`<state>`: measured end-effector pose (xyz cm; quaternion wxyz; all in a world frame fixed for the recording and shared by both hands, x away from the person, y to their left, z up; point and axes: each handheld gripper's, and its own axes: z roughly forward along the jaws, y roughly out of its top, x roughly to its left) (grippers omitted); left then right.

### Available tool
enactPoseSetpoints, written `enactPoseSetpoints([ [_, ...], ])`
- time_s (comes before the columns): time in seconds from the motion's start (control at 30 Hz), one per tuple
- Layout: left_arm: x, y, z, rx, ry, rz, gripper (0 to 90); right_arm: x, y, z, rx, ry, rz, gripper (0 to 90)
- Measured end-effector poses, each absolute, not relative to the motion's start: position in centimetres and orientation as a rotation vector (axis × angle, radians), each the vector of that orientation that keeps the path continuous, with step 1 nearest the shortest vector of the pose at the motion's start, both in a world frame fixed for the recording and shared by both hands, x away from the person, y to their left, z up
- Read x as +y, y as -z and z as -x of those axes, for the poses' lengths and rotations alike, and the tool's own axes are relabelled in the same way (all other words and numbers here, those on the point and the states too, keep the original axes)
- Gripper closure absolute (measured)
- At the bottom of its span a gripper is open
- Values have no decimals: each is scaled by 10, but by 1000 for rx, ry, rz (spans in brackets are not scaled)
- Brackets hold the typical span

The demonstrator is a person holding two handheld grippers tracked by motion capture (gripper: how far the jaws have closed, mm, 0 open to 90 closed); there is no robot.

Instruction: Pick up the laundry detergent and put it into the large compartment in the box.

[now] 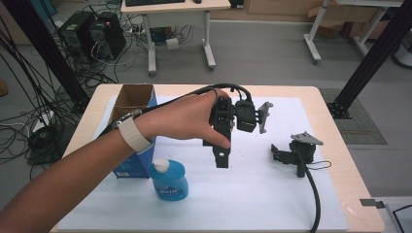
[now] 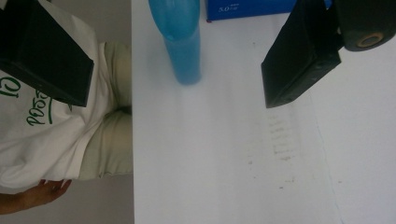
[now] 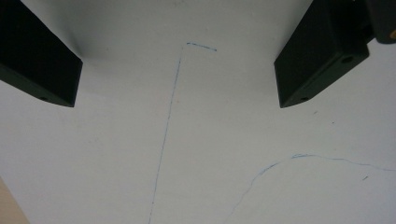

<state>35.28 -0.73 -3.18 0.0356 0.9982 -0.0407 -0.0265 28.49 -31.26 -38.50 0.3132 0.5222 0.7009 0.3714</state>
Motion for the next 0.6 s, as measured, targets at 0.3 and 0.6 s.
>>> enactPoseSetpoints([
  [0.3, -2, 26, -347, -155, 84, -3077, 79, -312, 385, -285, 1846, -980, -1378, 3],
  [0.6, 40, 27, -339, -21, 76, -3103, 89, -313, 385, -285, 1850, -978, -1376, 3],
])
